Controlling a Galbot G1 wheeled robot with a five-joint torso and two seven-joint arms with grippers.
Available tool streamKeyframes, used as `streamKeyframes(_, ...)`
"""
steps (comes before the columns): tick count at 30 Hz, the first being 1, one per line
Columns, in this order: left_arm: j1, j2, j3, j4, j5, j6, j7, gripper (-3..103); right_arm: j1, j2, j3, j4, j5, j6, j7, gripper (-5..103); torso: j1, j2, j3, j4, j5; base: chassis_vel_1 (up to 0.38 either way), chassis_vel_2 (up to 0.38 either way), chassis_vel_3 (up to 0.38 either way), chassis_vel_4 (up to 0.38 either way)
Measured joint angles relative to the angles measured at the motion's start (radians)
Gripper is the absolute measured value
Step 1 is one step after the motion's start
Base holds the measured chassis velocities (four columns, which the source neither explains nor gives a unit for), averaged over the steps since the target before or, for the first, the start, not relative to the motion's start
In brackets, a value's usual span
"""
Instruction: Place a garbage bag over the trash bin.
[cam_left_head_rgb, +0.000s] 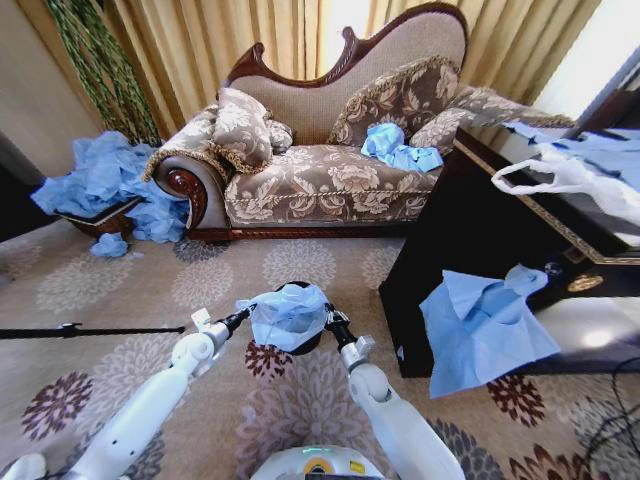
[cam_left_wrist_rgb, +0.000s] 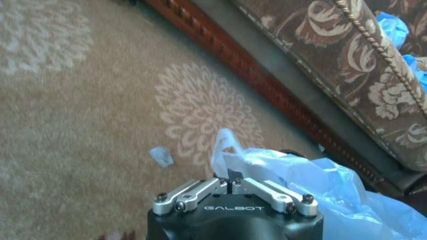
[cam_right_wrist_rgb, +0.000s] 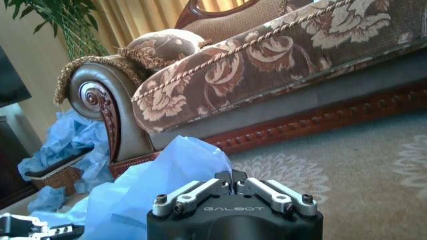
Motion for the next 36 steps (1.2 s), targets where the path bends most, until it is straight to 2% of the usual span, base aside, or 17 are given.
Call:
streamKeyframes(9,-0.053,-0.05,0.035,0.052,0.017,-0.017,-0.004,0,0.055,0.021,0.011,-0.098,-0.007,0.021,-0.019,0,0.0,0.0,0.0,-0.0001,0.0002,0.0,0.0,0.0,0.0)
streamKeyframes(18,-0.09,-0.038,0.049,0.066,0.009,-0.018,-0.011,0,0.087,0.016,0.016,-0.109,-0.003,0.022,-0.019,0,0.0,0.0,0.0,0.0,0.0002,0.0,0.0,0.0,0.0)
streamKeyframes(21,-0.06,-0.008,0.036,0.034,0.007,-0.017,-0.006,0,0.036,-0.013,0.017,-0.047,0.003,0.018,-0.014,0,0.0,0.0,0.0,-0.0006,0.0,0.0,0.0,0.0,0.0)
streamKeyframes(25,0.018,0.026,0.006,-0.006,0.014,-0.02,0.008,0,-0.016,-0.029,0.011,0.003,-0.008,0.02,-0.009,0,0.0,0.0,0.0,0.0001,0.0001,0.0,0.0,0.0,0.0)
streamKeyframes(30,0.077,0.031,-0.011,-0.03,0.021,-0.022,0.016,0,-0.033,-0.017,0.009,0.008,-0.03,0.03,-0.01,0,0.0,0.0,0.0,0.0002,0.0003,0.0,0.0,0.0,0.0)
streamKeyframes(36,0.073,0.015,0.002,0.002,0.049,-0.027,0.03,0,-0.062,-0.024,0.01,0.002,-0.045,0.032,-0.016,0,0.0,0.0,0.0,-0.0004,0.0001,0.0,0.0,0.0,0.0)
